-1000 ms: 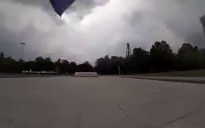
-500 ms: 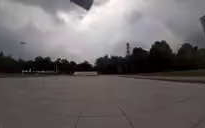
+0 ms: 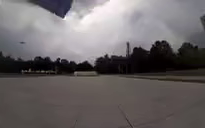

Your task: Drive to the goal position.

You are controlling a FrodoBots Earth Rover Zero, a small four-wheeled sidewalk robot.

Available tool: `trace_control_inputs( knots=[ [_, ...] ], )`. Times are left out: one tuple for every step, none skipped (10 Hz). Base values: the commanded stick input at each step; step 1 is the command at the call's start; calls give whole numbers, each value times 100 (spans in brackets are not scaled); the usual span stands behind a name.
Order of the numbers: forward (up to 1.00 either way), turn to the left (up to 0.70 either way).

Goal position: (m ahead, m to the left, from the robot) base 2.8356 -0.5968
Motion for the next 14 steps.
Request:
trace_control_inputs(
  knots=[
    [70,0],
    [70,0],
    [70,0],
    [70,0],
    [70,0],
    [70,0],
    [70,0],
    [70,0],
    [70,0],
    [70,0],
    [70,0],
    [70,0],
    [70,0],
    [70,0]
  ],
)
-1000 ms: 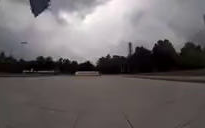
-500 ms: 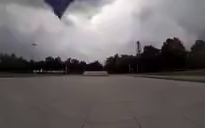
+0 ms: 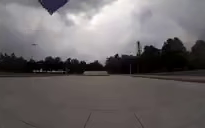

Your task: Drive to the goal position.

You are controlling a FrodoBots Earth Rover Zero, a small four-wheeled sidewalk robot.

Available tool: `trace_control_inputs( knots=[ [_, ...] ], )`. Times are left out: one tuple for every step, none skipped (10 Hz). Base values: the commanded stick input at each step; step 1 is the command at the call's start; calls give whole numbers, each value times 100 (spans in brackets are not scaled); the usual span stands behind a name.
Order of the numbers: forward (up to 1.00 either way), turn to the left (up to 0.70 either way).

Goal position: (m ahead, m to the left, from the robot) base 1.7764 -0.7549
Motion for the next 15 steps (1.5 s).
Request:
trace_control_inputs(
  knots=[
    [70,0],
    [70,0],
    [70,0],
    [70,0],
    [70,0],
    [70,0],
    [70,0],
    [70,0],
    [70,0],
    [70,0],
    [70,0],
    [70,0],
    [70,0],
    [70,0],
    [8,0]
  ],
)
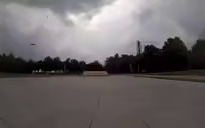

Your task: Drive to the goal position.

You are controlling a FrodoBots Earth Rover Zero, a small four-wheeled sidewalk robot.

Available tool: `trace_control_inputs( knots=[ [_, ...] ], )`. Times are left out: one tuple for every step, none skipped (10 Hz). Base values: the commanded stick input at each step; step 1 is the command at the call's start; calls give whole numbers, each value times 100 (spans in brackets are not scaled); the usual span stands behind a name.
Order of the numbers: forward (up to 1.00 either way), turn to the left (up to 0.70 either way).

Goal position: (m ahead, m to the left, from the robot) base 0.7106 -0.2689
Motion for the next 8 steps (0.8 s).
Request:
trace_control_inputs(
  knots=[
    [0,0],
    [0,0],
    [0,0],
    [0,0],
    [0,0],
    [0,0],
    [0,0],
    [0,0]
  ],
)
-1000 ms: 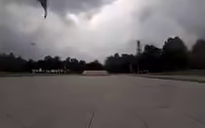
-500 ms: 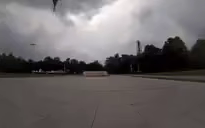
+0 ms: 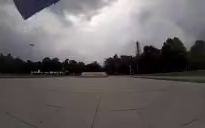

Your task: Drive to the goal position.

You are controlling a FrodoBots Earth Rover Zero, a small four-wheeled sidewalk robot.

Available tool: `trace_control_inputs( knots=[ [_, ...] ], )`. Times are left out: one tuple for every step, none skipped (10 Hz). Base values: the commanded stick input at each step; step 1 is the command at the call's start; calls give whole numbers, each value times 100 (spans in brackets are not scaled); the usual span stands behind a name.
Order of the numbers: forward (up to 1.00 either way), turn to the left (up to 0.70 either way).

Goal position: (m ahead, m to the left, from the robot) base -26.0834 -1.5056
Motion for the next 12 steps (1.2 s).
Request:
trace_control_inputs(
  knots=[
    [0,0],
    [4,0],
    [32,0],
    [70,0],
    [48,0],
    [0,0],
    [0,0],
    [0,0],
    [0,0],
    [0,0],
    [0,0],
    [0,0]
  ],
)
